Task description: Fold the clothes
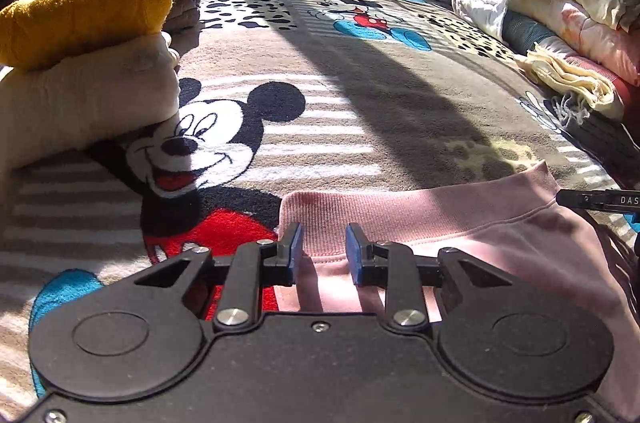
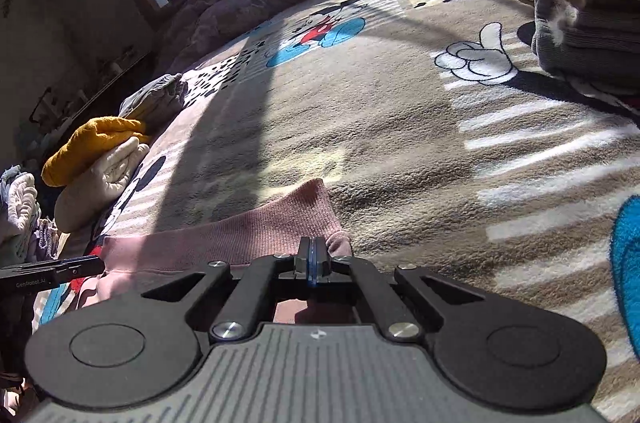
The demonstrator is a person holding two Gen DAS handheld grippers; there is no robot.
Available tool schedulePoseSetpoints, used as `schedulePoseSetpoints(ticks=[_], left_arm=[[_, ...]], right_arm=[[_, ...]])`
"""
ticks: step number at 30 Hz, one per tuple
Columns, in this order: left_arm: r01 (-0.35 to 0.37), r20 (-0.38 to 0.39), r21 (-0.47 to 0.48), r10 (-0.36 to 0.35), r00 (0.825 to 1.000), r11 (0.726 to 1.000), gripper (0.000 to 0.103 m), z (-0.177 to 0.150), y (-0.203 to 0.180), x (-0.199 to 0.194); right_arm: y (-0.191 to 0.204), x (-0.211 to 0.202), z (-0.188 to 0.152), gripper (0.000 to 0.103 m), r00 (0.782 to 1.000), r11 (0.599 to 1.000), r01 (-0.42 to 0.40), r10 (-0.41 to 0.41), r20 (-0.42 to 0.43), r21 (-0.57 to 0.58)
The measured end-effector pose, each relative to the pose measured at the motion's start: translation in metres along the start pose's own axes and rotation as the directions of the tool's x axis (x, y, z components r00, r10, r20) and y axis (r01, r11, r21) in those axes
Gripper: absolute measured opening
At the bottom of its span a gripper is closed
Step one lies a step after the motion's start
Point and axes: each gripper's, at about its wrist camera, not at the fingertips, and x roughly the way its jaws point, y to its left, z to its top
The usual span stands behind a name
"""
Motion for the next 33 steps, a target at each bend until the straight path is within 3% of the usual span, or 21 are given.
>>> schedulePoseSetpoints(ticks=[8,10,12,16,20,27,31,33], left_arm=[[0.008,0.045,0.03,-0.009,0.999,1.0,0.025,0.003,-0.001,-0.026],[0.004,0.058,0.028,-0.005,0.998,1.0,0.025,0.001,-0.003,-0.036],[0.015,0.071,0.025,-0.017,0.997,1.0,0.025,-0.003,-0.009,-0.049],[0.019,0.074,0.076,-0.024,0.997,0.997,0.025,-0.018,-0.034,-0.077],[0.017,0.066,0.116,-0.025,0.998,0.993,0.025,-0.038,-0.056,-0.1],[0.001,0.021,0.185,-0.005,1.0,0.983,0.025,-0.091,-0.1,-0.14],[-0.054,-0.039,0.235,0.065,0.997,0.971,0.025,-0.133,-0.111,-0.153],[-0.103,-0.095,0.269,0.133,0.987,0.958,0.026,-0.156,-0.108,-0.153]], right_arm=[[0.005,-0.009,0.002,0.0,0.997,0.997,0.069,-0.069,0.038,-0.014],[0.008,-0.019,0.004,0.028,0.993,0.995,0.095,-0.094,0.071,-0.014],[0.016,-0.029,0.003,0.034,0.993,0.996,0.078,-0.075,0.09,-0.039],[0.044,-0.046,-0.013,0.032,0.996,0.992,0.01,0.001,0.084,-0.13],[0.079,-0.058,-0.05,0.032,0.998,0.971,-0.057,0.061,0.012,-0.23],[0.131,-0.104,-0.104,0.032,0.985,0.939,-0.17,0.17,-0.024,-0.299],[0.138,-0.13,-0.144,0.032,0.981,0.929,-0.193,0.182,-0.064,-0.317],[0.137,-0.138,-0.162,0.031,0.986,0.925,-0.164,0.149,-0.071,-0.344]])
